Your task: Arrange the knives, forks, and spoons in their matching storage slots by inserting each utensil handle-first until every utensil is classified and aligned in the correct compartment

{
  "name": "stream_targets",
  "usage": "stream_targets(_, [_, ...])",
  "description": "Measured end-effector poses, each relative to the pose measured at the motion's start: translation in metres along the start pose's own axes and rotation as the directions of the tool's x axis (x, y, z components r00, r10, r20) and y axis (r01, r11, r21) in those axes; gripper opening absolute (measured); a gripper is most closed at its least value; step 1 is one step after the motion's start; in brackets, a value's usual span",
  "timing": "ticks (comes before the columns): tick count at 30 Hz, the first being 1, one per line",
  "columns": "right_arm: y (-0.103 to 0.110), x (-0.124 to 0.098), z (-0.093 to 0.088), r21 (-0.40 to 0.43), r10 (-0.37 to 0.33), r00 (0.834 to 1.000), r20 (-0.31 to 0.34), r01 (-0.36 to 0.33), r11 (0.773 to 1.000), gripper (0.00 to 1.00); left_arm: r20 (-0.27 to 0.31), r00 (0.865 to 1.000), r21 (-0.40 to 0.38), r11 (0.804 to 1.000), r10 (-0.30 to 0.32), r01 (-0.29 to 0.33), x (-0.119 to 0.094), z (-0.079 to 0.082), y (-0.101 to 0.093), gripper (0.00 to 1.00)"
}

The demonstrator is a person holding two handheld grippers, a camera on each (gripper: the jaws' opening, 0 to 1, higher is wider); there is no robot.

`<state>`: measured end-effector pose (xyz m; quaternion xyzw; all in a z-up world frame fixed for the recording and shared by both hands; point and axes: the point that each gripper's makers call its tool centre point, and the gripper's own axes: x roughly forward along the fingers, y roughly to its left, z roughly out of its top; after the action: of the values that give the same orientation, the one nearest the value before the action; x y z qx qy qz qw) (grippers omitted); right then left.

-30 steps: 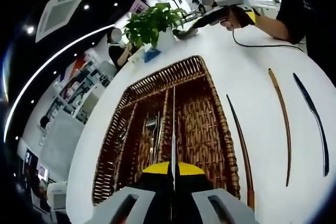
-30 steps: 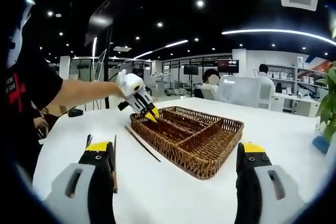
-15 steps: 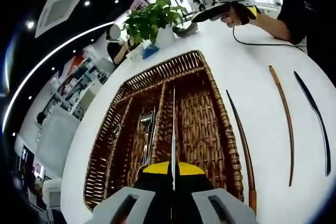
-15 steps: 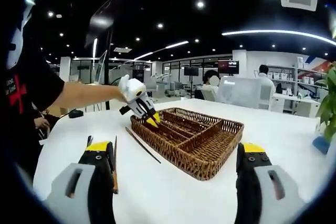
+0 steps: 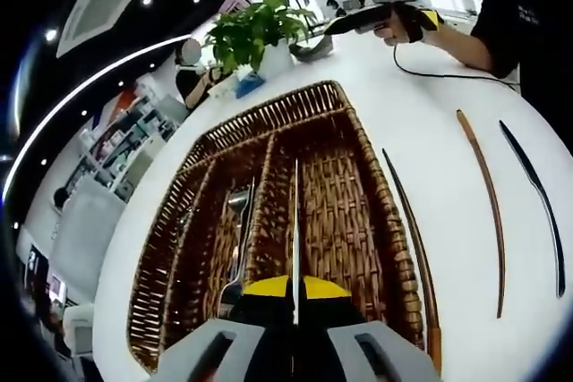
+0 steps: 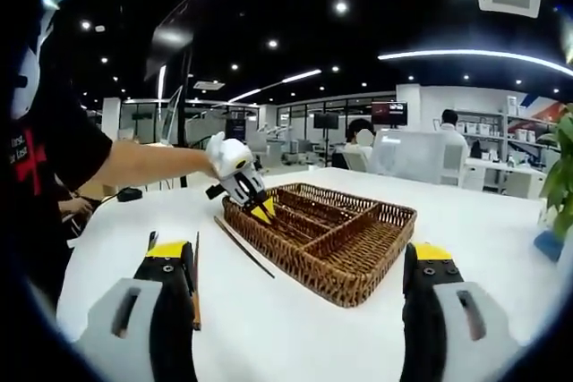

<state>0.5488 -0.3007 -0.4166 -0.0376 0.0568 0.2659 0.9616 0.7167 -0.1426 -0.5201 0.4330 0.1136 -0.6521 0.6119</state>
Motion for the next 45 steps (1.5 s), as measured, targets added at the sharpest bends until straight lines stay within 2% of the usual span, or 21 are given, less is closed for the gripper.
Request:
stream_targets(4, [-0.001,0.000,-0.001,0.004,0.000,1.000,0.000,0.000,1.000,1.00,0.005,1.000,-0.001,1.000,-0.012,0.012,0.001,-0.001,-0.001,0.02])
stream_targets(18, [0.000,0.001,-0.004,0.001,0.003,1.000,-0.008,-0.003,1.000,1.00,0.012,1.000,0.021,1.000,0.002,-0.002,-0.001,-0.002,0.000,0.03])
stream_targets(21, [0.000,0.001,-0.003,0.001,0.001,1.000,-0.006,-0.001,1.000,1.00,0.031,0.999,0.015,1.000,-0.010,0.010,-0.005,0.003,-0.003,0.09])
stream_targets(24, [0.000,0.001,-0.003,0.000,0.001,1.000,-0.006,-0.001,1.000,1.00,0.013,1.000,0.032,0.999,0.006,-0.006,-0.005,0.001,-0.001,0.08])
stream_targets(36, [-0.001,0.001,-0.002,0.000,0.000,1.000,-0.002,0.000,1.000,1.00,0.031,0.999,-0.003,1.000,0.015,-0.015,-0.008,0.002,-0.002,0.10])
stream_targets(38, [0.000,0.001,-0.003,-0.004,0.001,1.000,-0.004,-0.001,1.000,1.00,0.028,1.000,-0.022,1.000,0.006,-0.005,-0.009,0.001,-0.005,0.03])
stream_targets(39, [-0.001,0.001,-0.002,-0.003,0.000,1.000,-0.002,0.000,1.000,1.00,0.002,1.000,-0.060,0.998,-0.009,0.009,-0.010,-0.005,-0.010,0.03])
stream_targets(41, [-0.001,0.001,-0.002,-0.003,-0.001,1.000,-0.001,0.001,1.000,1.00,0.032,0.999,-0.038,0.999,0.000,0.001,-0.008,0.000,-0.008,0.03])
stream_targets(42, [-0.001,0.001,-0.002,-0.004,-0.002,1.000,-0.002,0.002,1.000,1.00,0.031,1.000,-0.041,0.999,0.000,0.002,-0.008,0.000,-0.008,0.03])
stream_targets(43, [-0.002,0.001,-0.002,-0.003,-0.003,1.000,-0.001,0.003,1.000,1.00,0.022,1.000,-0.003,1.000,0.012,-0.012,-0.007,-0.001,-0.008,0.03])
stream_targets(45, [-0.002,0.001,-0.002,-0.005,-0.005,1.000,-0.001,0.005,1.000,1.00,0.008,1.000,0.010,1.000,0.020,-0.020,-0.006,0.000,-0.010,0.03])
